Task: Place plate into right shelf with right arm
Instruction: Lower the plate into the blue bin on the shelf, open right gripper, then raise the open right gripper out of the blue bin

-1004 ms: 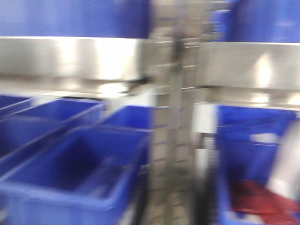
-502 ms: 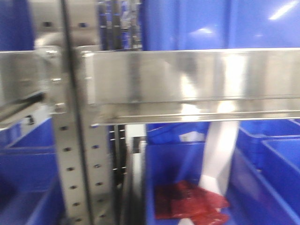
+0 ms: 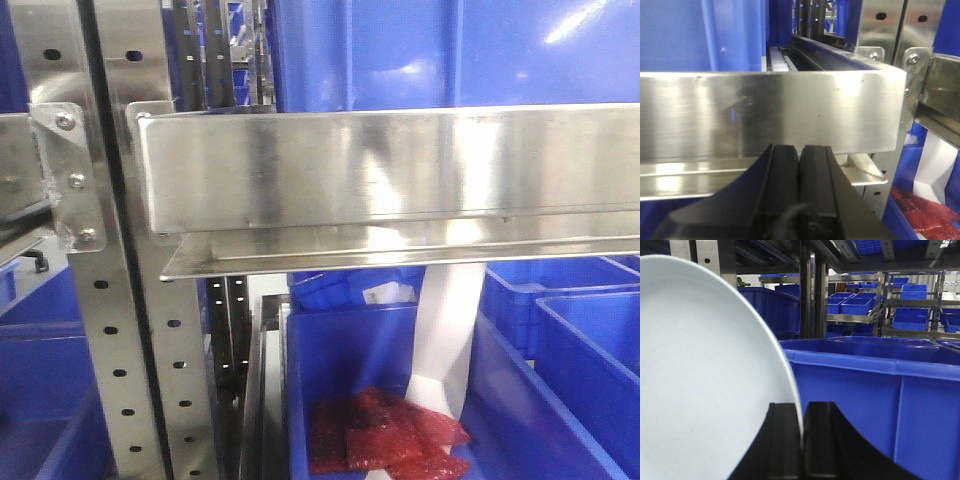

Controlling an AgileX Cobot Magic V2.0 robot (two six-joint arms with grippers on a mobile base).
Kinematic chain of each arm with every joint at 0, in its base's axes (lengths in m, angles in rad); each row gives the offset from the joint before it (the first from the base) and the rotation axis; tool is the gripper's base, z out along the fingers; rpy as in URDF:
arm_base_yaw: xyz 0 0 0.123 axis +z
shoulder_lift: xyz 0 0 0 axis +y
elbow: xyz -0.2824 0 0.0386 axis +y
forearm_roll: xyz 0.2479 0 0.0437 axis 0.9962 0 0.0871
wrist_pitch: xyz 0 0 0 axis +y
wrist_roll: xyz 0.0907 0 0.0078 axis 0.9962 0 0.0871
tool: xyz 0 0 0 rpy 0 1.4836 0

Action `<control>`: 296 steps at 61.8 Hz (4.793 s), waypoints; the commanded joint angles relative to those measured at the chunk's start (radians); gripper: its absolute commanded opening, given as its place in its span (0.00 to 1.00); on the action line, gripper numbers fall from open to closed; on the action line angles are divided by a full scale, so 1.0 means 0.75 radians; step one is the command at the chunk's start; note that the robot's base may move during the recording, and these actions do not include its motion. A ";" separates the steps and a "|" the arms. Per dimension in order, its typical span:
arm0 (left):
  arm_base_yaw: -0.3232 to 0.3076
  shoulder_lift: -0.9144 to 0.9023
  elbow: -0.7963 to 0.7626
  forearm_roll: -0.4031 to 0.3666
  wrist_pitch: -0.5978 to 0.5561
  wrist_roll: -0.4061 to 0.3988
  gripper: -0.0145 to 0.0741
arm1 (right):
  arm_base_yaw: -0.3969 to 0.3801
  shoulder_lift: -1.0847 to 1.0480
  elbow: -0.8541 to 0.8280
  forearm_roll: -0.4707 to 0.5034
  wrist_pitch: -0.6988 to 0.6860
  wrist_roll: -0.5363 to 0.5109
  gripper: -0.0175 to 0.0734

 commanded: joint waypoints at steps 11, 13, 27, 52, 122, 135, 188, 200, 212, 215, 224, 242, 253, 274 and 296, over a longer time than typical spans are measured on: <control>-0.009 -0.009 0.011 -0.008 -0.115 -0.004 0.11 | 0.000 0.016 -0.037 0.005 -0.164 0.006 0.26; -0.009 -0.009 0.011 -0.008 -0.115 -0.004 0.11 | 0.000 0.016 -0.037 0.005 -0.162 0.006 0.26; -0.009 -0.009 0.011 -0.008 -0.115 -0.004 0.11 | 0.000 0.019 -0.037 0.005 -0.222 0.006 0.26; -0.009 -0.009 0.011 -0.008 -0.115 -0.004 0.11 | 0.000 0.350 -0.501 0.005 -0.203 0.006 0.26; -0.009 -0.009 0.011 -0.008 -0.115 -0.004 0.11 | -0.375 1.447 -1.018 0.005 -0.357 0.006 0.56; -0.009 -0.009 0.011 -0.008 -0.115 -0.004 0.11 | -0.373 1.468 -1.018 0.005 -0.363 0.006 0.89; -0.009 -0.009 0.011 -0.008 -0.115 -0.004 0.11 | -0.373 0.817 -1.018 0.005 0.415 0.006 0.30; -0.009 -0.009 0.011 -0.008 -0.115 -0.004 0.11 | -0.373 0.786 -1.016 0.005 0.584 0.006 0.25; -0.009 -0.009 0.011 -0.008 -0.115 -0.004 0.11 | -0.373 0.788 -1.016 0.005 0.605 0.006 0.25; -0.009 -0.009 0.011 -0.008 -0.115 -0.004 0.11 | -0.373 0.788 -1.016 0.005 0.605 0.006 0.25; -0.009 -0.009 0.011 -0.008 -0.115 -0.004 0.11 | -0.373 0.788 -1.016 0.005 0.604 0.006 0.25; -0.009 -0.009 0.011 -0.008 -0.115 -0.004 0.11 | -0.378 0.719 -0.908 -0.294 0.449 0.031 0.26; -0.009 -0.009 0.011 -0.008 -0.115 -0.004 0.11 | -0.433 0.489 -0.643 -0.499 0.266 0.360 0.25; -0.009 -0.009 0.011 -0.008 -0.115 -0.004 0.11 | -0.540 0.069 -0.071 -0.341 -0.100 0.459 0.25; -0.009 -0.009 0.011 -0.008 -0.115 -0.004 0.11 | -0.547 -0.151 0.380 -0.164 -0.303 0.198 0.25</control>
